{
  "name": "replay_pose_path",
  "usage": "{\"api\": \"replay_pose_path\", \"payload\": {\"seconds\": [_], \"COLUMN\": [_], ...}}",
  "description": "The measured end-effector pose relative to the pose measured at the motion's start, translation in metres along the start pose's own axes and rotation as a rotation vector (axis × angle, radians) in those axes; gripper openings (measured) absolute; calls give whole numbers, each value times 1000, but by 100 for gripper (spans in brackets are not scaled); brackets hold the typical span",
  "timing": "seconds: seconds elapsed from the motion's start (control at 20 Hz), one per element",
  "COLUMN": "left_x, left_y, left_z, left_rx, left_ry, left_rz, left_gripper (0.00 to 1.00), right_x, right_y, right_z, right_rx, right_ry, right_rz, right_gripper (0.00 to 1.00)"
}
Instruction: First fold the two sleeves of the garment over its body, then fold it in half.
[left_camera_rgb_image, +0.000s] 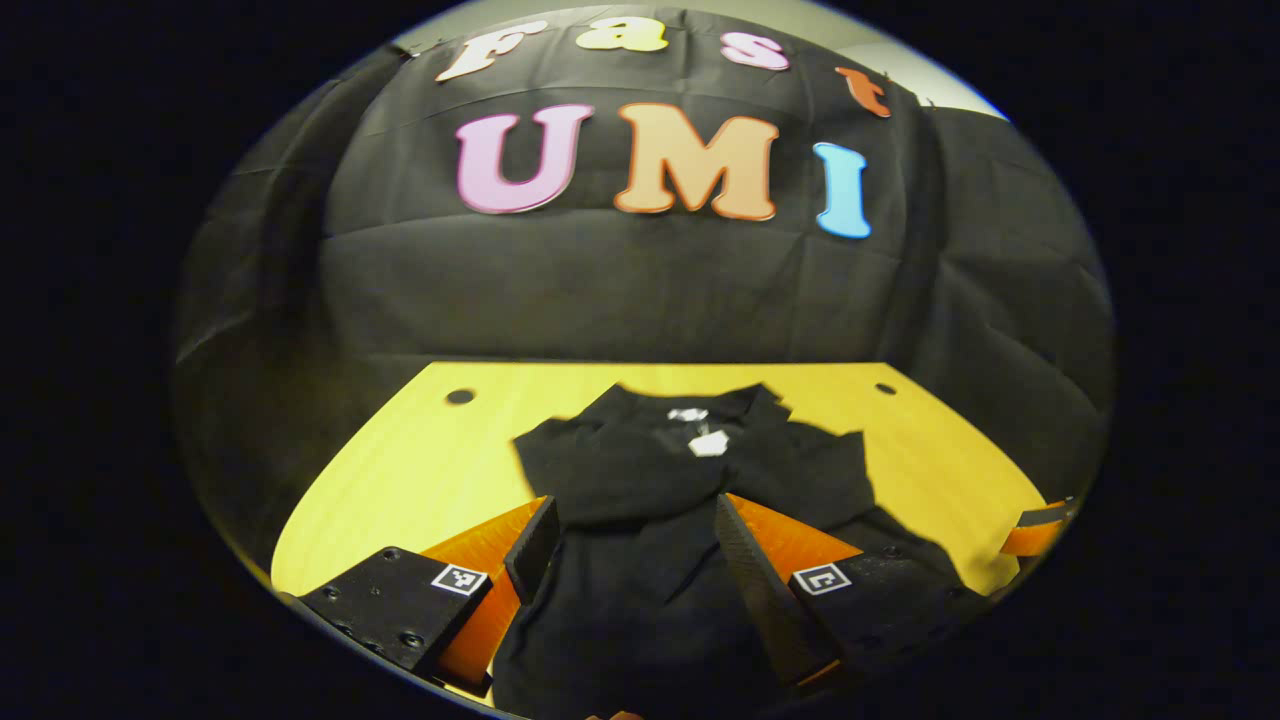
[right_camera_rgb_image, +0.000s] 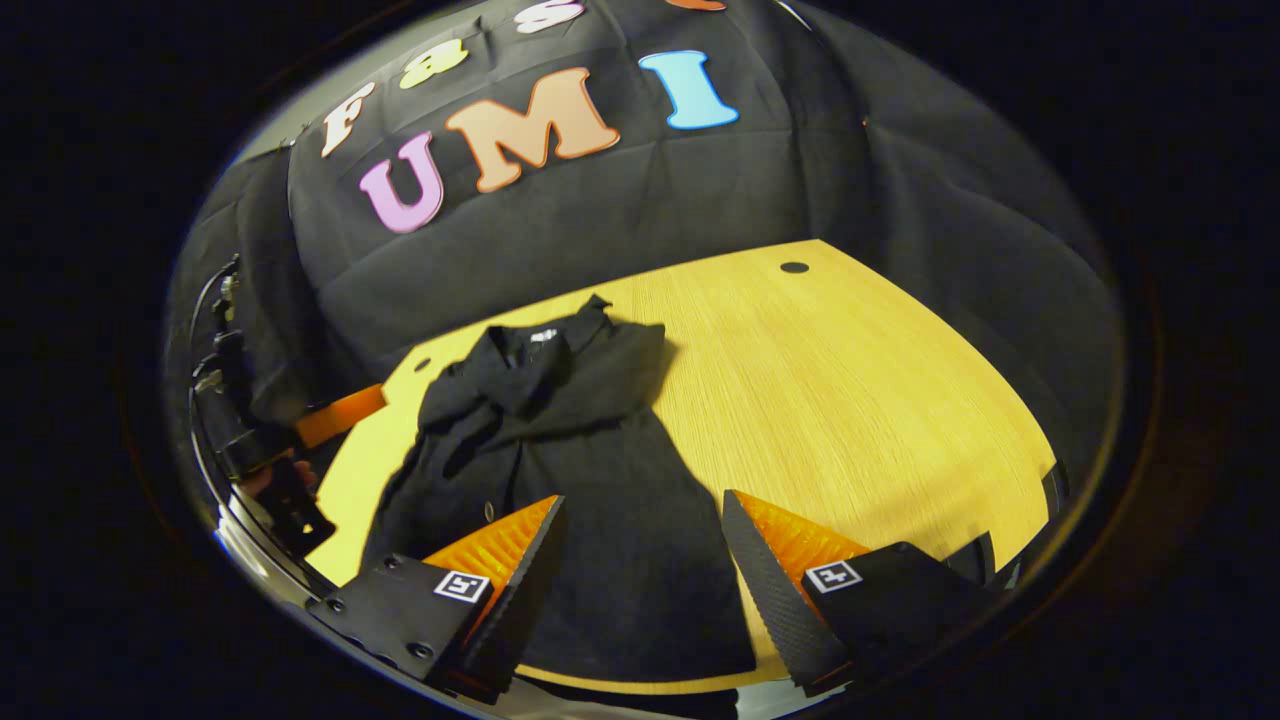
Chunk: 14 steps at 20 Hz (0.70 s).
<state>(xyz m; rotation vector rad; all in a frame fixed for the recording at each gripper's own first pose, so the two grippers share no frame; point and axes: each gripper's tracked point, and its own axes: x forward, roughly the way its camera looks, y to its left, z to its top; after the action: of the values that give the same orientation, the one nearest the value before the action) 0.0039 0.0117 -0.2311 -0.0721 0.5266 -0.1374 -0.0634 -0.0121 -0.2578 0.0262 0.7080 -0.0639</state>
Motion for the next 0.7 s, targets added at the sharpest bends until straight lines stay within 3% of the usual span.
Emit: {"api": "replay_pose_path", "payload": {"seconds": [0.15,0.25,0.3,0.35,0.5,0.6,0.65,0.7], "left_x": [-44,-65,-73,-79,-91,-96,-99,-99], "left_y": [29,37,38,39,45,48,48,46], "left_z": [-52,-78,-89,-102,-129,-140,-145,-149], "left_rx": [19,-21,-53,-81,-103,-96,-100,-108], "left_ry": [88,129,146,165,207,225,230,241], "left_rz": [64,86,91,98,117,119,112,109], "left_gripper": [95,95,95,95,95,95,95,95], "right_x": [8,13,16,17,23,27,29,27], "right_y": [-5,-3,-1,0,4,-1,0,1], "right_z": [-36,-53,-58,-65,-84,-96,-100,-94], "right_rx": [-87,-134,-146,-149,-107,-106,-113,-124], "right_ry": [75,117,127,136,176,199,224,195], "right_rz": [-38,-37,-37,-37,-22,-38,-46,-50], "right_gripper": [99,99,94,99,94,99,94,99]}}
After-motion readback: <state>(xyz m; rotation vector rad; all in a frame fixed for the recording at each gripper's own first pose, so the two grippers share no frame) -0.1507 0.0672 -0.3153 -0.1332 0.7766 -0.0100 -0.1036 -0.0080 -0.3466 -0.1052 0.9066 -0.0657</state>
